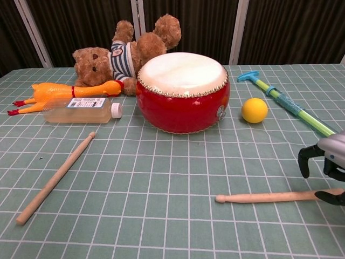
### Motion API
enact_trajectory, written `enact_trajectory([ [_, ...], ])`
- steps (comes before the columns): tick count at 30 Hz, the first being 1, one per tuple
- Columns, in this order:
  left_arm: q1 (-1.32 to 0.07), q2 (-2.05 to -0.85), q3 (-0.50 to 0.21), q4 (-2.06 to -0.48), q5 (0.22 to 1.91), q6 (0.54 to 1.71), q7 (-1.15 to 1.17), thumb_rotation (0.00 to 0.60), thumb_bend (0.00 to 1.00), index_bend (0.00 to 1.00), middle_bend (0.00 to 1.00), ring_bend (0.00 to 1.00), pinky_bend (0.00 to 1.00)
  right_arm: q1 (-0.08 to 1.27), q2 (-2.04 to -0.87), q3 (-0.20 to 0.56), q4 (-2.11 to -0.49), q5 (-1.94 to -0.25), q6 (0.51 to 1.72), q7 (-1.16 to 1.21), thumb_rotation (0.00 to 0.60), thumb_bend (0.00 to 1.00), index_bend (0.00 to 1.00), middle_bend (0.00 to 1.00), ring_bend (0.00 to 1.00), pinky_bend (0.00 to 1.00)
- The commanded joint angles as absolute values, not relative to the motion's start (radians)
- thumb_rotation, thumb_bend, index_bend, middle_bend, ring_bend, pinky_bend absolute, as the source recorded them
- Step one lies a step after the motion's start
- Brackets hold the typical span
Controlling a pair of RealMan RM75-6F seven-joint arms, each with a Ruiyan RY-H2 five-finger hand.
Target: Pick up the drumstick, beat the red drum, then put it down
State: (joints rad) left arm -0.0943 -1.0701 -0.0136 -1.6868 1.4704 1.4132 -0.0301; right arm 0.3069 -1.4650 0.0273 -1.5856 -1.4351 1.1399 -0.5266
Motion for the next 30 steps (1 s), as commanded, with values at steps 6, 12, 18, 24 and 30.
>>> enact_trajectory([
  [6, -0.095, -1.07, -0.014, -1.687, 1.471, 1.413, -0.03, 0.6, 0.02, 0.0, 0.0, 0.0, 0.03, 0.313, -1.482, 0.032, -1.557, -1.393, 1.128, -0.536, 0.6, 0.35, 0.48, 1.0, 1.0, 0.99],
  [12, -0.095, -1.07, -0.013, -1.687, 1.471, 1.413, -0.029, 0.6, 0.02, 0.0, 0.0, 0.0, 0.03, 0.312, -1.493, 0.026, -1.543, -1.367, 1.121, -0.542, 0.6, 0.35, 0.48, 1.0, 1.0, 0.99],
  [18, -0.095, -1.07, -0.014, -1.688, 1.47, 1.413, -0.03, 0.6, 0.02, 0.0, 0.0, 0.0, 0.03, 0.314, -1.504, 0.017, -1.536, -1.356, 1.12, -0.559, 0.6, 0.35, 0.48, 1.0, 1.0, 0.99],
  [24, -0.095, -1.07, -0.014, -1.688, 1.469, 1.412, -0.032, 0.6, 0.02, 0.0, 0.0, 0.0, 0.03, 0.317, -1.517, 0.012, -1.529, -1.337, 1.116, -0.575, 0.6, 0.35, 0.48, 1.0, 1.0, 0.99],
  [30, -0.095, -1.07, -0.014, -1.688, 1.469, 1.412, -0.032, 0.6, 0.02, 0.0, 0.0, 0.0, 0.03, 0.318, -1.527, 0.009, -1.522, -1.323, 1.114, -0.584, 0.6, 0.47, 0.64, 1.0, 1.0, 0.99],
])
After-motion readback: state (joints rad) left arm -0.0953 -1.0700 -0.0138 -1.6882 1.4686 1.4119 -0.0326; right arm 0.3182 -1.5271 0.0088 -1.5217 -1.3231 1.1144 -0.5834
